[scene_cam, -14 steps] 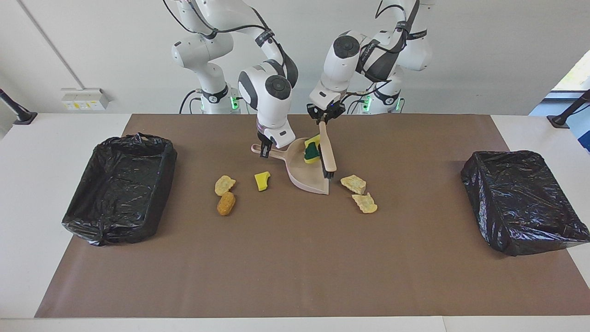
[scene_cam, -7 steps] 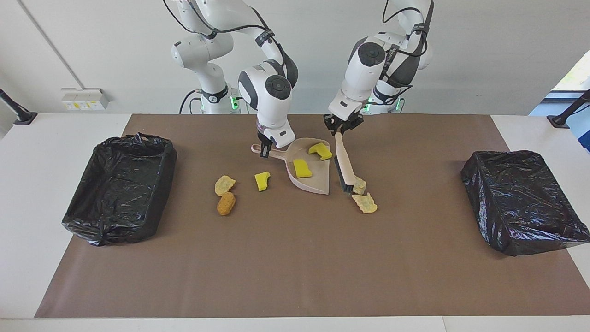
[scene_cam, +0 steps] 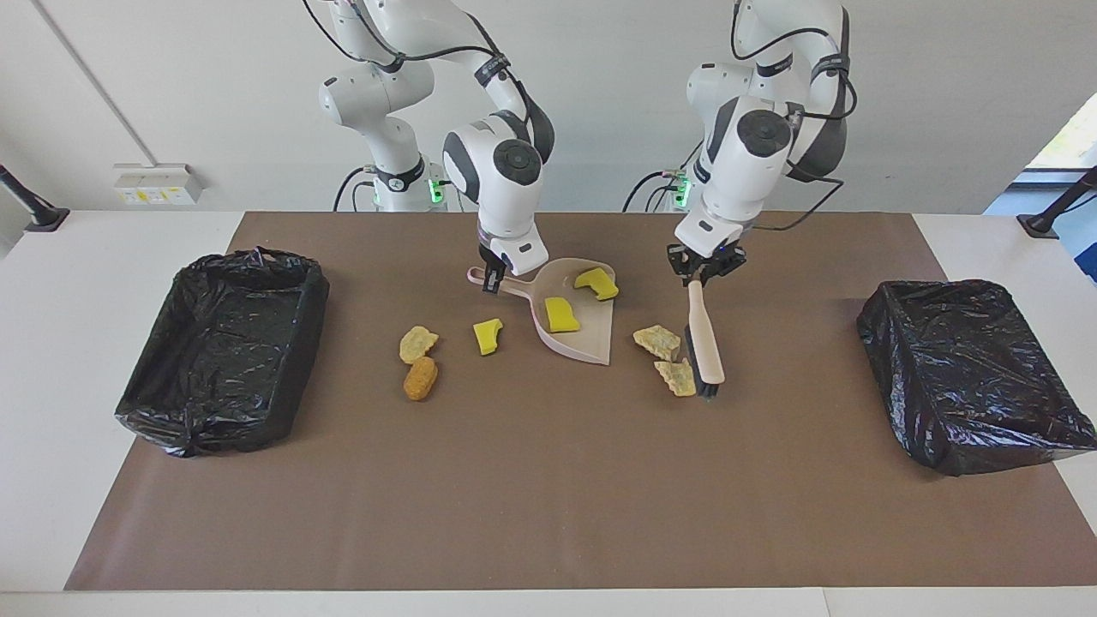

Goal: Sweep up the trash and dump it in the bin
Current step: 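Sweep the sponge and tan pieces into the dustpan with the left gripper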

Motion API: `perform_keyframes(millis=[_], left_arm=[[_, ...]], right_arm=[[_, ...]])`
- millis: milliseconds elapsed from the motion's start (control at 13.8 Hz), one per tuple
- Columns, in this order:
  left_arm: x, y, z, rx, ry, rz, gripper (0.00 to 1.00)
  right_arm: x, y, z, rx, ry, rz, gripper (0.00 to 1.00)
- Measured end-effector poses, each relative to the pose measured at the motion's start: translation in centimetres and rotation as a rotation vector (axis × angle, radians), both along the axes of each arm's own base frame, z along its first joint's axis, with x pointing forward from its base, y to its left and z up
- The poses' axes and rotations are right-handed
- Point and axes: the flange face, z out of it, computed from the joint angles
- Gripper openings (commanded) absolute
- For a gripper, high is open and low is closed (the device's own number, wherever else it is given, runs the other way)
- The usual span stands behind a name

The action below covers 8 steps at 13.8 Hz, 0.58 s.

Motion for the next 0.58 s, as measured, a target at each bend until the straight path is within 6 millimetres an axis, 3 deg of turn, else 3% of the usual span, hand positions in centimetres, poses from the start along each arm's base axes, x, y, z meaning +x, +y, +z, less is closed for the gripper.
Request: perform_keyframes(millis=[145, 291, 581], left_arm=[[2.2, 2.2, -1.5, 0.016, 0.002, -0.087, 0.00], [3.1, 3.5, -3.3, 0.018, 0.030, -0.146, 0.00], [2.2, 2.7, -5.7, 0.024, 0.082, -0.197, 0.00]], right_arm=[[-0.2, 0.3, 0.0, -0.003, -0.005, -0.022, 0.00], [-0.3, 0.6, 0.1, 0.000, -0.012, -0.025, 0.00], [-0.2, 0.7, 0.1, 0.006, -0.021, -0.025, 0.00]])
